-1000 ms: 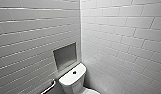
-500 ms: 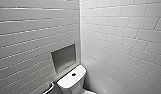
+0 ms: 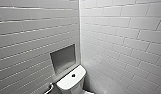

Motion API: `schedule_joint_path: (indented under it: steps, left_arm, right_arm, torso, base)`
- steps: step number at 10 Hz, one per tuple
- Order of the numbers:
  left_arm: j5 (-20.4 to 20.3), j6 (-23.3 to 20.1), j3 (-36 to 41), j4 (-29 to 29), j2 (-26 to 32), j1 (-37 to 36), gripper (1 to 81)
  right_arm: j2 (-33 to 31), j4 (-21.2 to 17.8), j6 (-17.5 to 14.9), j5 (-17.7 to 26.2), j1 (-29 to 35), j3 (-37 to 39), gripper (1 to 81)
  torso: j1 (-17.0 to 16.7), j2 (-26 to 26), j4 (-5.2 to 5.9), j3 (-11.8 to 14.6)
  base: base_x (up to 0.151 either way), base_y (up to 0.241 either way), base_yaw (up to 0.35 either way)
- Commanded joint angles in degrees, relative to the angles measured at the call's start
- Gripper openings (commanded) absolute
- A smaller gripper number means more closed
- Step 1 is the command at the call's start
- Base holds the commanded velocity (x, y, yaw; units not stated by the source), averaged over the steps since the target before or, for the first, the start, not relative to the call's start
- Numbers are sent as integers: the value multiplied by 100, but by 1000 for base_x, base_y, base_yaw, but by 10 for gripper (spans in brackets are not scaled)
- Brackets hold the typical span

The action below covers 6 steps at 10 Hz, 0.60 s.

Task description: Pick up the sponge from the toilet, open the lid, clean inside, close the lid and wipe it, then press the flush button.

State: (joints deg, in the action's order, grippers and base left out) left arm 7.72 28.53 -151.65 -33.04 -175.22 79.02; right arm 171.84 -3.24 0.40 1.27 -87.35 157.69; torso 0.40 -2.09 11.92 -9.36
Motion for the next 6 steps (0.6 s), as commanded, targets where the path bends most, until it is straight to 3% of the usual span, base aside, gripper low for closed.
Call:
schedule_joint_path:
  steps: [1, 3, 5, 6]
  left_arm:
    - [292, 4, 170, 68, 126, -242, 811]
    - [-244, 13, 1099, 157, 810, -172, 811]
    - [-148, 13, 2139, 280, 1427, -146, 811]
    - [44, 57, 2201, 839, 1585, -75, 811]
  right_arm:
    - [-51, 78, -40, 445, 90, -133, 10]
    - [-182, 96, -49, 436, 54, -669, 10]
    - [-191, 61, -31, 445, 90, -749, 10]
    - [-191, 34, -23, 445, 107, -706, 10]
  torso:
    - [0, 0, 0, 0]
    - [0, 0, 0, 0]
    - [0, 0, 0, 0]
    - [0, 0, 0, 0]
  base:
    - [0, 0, 0]
    - [0, 0, 0]
    - [0, 0, 0]
    - [0, 0, 0]
